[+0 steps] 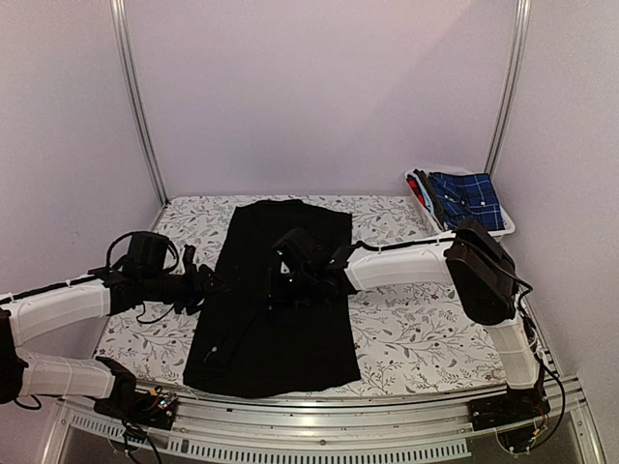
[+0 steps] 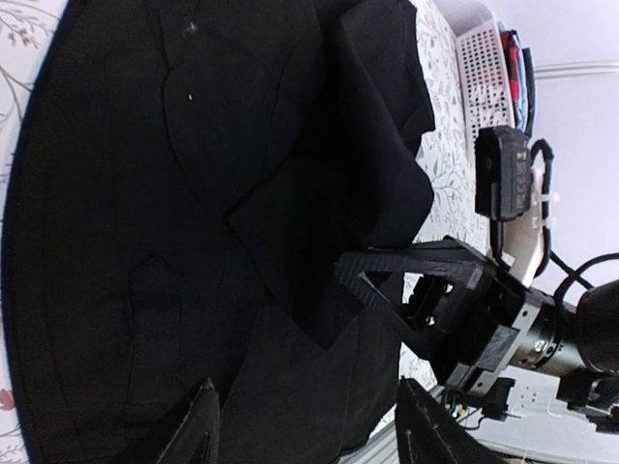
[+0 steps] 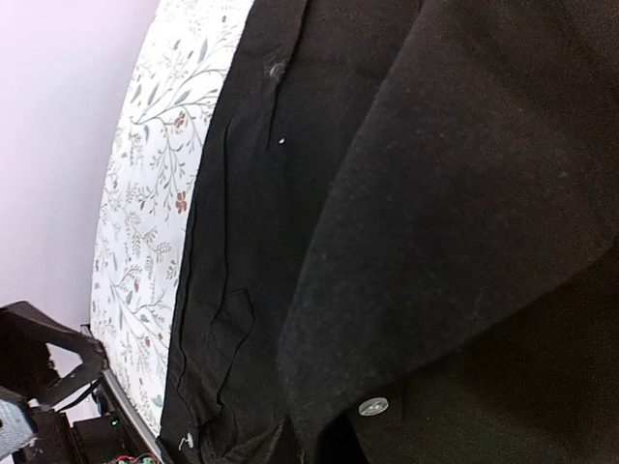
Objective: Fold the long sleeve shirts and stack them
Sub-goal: Adjust the sleeve at the center of the board.
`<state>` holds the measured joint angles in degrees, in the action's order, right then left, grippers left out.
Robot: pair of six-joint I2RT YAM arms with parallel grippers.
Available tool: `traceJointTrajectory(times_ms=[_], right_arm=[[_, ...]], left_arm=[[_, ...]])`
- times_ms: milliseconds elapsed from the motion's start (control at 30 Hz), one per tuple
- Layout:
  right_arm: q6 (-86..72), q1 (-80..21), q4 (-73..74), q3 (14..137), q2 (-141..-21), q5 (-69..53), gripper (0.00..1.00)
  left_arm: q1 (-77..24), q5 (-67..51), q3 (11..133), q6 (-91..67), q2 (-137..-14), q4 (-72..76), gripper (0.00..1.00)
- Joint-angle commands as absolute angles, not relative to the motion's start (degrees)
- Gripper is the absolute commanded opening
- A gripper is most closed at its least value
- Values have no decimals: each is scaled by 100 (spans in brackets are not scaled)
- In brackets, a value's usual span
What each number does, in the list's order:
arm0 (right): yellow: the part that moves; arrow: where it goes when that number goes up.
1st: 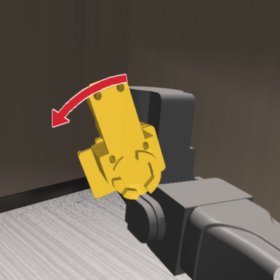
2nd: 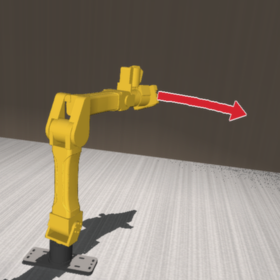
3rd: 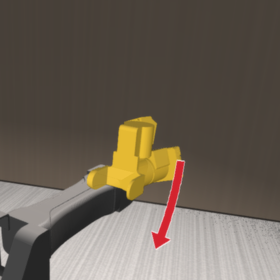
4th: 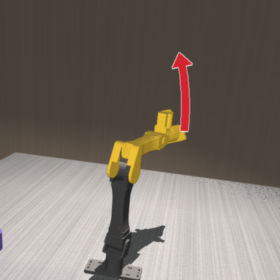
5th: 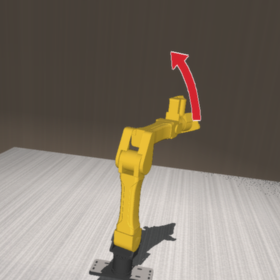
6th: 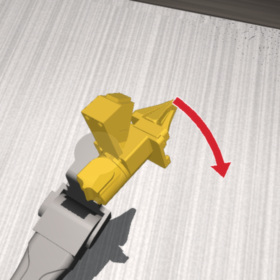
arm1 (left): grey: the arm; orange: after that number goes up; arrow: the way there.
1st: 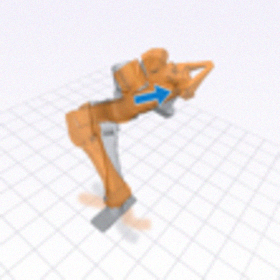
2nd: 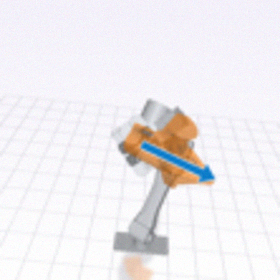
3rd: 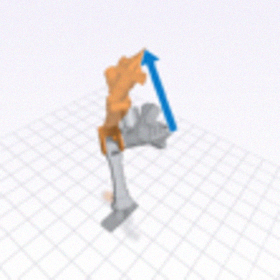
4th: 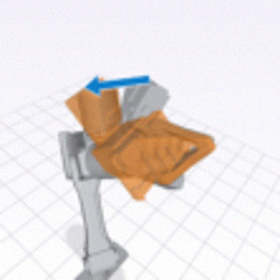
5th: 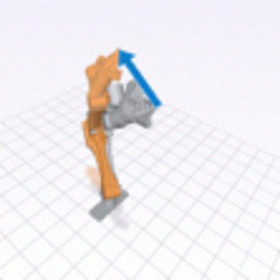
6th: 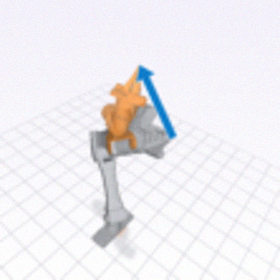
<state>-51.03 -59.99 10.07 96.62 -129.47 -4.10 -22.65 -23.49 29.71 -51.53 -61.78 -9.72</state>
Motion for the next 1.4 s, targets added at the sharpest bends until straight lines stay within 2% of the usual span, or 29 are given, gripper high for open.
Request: traceJointTrajectory(times_ms=[0, 233, 600, 1033, 1367], right_arm=[[-5386, -5970, -124, 9246, -12383, -903, 0], [-5919, -5933, -1268, 8702, -12076, -1271, 0], [-6397, -5856, -2554, 8131, -11878, -1374, 0], [-7039, -5722, -3804, 7417, -11683, -1591, 0], [-7257, -5724, -4129, 7318, -11729, -1759, 0]], left_arm=[[-2024, -3281, 2715, -5427, -6359, -138, 66], [-1917, -3728, 2631, -5736, -6601, 594, 80], [-1869, -3991, 2347, -6710, -6714, 1453, 84], [-1854, -3713, 2167, -7211, -6954, 1959, 91], [-1875, -3766, 1860, -8078, -7393, 3494, 91]])
